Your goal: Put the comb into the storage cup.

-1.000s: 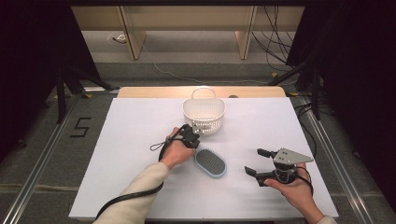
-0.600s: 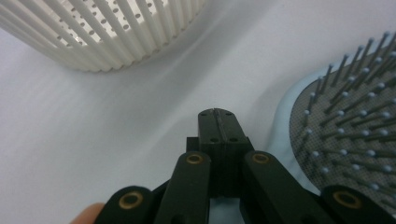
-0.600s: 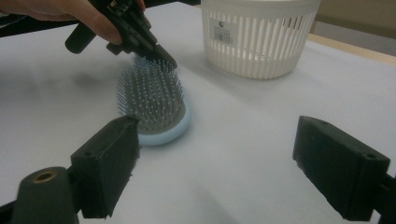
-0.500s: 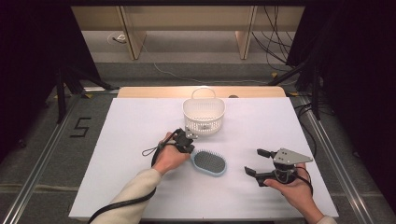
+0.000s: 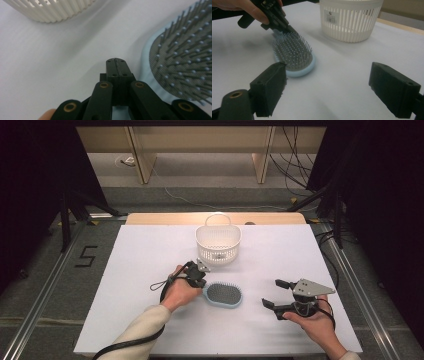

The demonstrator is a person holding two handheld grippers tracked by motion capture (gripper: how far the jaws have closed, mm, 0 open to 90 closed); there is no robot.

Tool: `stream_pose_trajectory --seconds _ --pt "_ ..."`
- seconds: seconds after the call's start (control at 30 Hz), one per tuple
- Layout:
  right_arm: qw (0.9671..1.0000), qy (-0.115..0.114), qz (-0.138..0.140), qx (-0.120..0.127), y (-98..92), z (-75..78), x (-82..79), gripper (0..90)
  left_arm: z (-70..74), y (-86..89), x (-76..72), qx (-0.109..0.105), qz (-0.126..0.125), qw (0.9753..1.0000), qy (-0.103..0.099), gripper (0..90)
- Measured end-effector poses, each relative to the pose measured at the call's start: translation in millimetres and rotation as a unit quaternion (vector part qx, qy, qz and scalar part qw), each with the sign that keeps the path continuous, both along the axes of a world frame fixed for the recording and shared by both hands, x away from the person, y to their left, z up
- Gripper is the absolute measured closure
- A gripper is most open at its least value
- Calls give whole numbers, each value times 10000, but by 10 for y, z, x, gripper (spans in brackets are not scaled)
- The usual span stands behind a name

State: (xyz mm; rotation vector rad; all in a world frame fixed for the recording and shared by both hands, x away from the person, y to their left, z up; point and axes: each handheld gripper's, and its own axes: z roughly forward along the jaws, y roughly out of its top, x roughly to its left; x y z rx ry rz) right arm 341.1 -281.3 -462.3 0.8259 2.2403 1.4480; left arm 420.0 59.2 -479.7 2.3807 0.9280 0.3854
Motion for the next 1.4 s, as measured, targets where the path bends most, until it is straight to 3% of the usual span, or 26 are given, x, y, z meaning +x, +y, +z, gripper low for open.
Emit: stream_pose_trajectory --seconds 0.57,1.4 --pt "10000 -6 -7 -16 1 -1 -1 157 -9 83 -340 30 -205 9998 -39 897" --pt "10000 -57 32 -1 2 5 -4 157 -4 113 -568 -123 -267 9995 137 897"
